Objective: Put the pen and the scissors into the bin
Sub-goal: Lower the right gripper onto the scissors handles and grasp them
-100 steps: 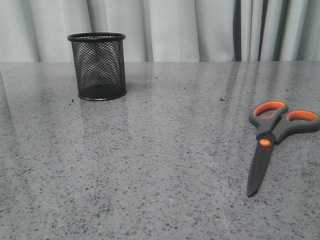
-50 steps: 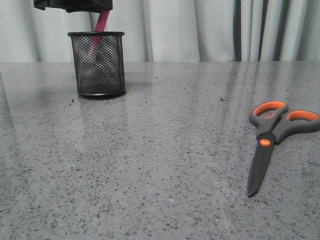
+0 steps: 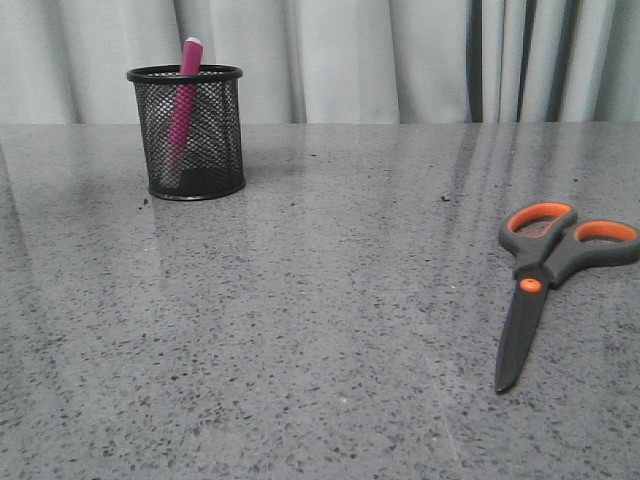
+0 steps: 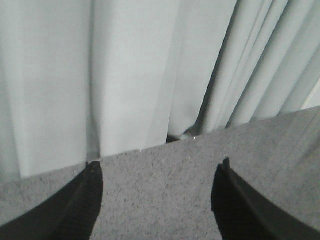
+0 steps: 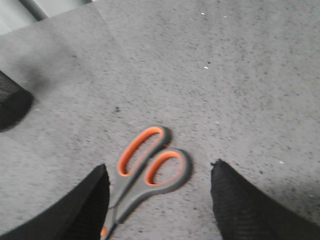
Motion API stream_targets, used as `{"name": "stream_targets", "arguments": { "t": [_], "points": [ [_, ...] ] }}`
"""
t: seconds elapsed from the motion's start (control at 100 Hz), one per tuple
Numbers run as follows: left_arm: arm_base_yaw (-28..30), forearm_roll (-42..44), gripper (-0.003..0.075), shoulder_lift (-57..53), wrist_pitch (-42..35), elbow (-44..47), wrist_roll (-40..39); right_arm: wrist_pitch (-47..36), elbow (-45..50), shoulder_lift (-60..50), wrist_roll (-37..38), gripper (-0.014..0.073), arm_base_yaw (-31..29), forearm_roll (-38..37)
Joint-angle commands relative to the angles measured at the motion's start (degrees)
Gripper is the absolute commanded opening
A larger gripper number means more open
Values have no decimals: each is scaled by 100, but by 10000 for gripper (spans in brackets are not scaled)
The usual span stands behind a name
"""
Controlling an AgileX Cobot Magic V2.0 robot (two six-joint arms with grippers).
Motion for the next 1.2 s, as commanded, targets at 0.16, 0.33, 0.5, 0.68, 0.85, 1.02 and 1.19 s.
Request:
{"name": "stream_targets", "arguments": {
  "t": [0.16, 0.33, 0.5, 0.68, 0.85, 1.02, 1.19],
  "points": [
    [-54, -54, 400, -1268, 283, -180, -6, 1054, -1349, 393, -9, 400, 92, 442],
    [-53, -346, 386, -1819, 748, -180, -68, 2130, -1983, 1447, 137, 399, 502, 442],
    [-120, -360, 386, -2276, 1105, -180, -324, 2321, -2227, 2412, 571, 399, 933, 414],
    [-306, -349, 386, -2744, 1141, -180, -322, 2497, -2351, 3301, 908, 399, 1140, 414],
    [-462, -182, 386, -3045, 1141, -157, -322, 2441, -2471, 3869, 1518, 399, 1200, 334],
    [-636, -170, 386, -3234, 1152, -122, -327, 2427, -2617, 4285, 1909, 399, 1200, 204],
    [-784, -159, 386, -3314, 1152, -122, -335, 2762, -2851, 4741, 2259, 399, 1235, -172]
  ]
}}
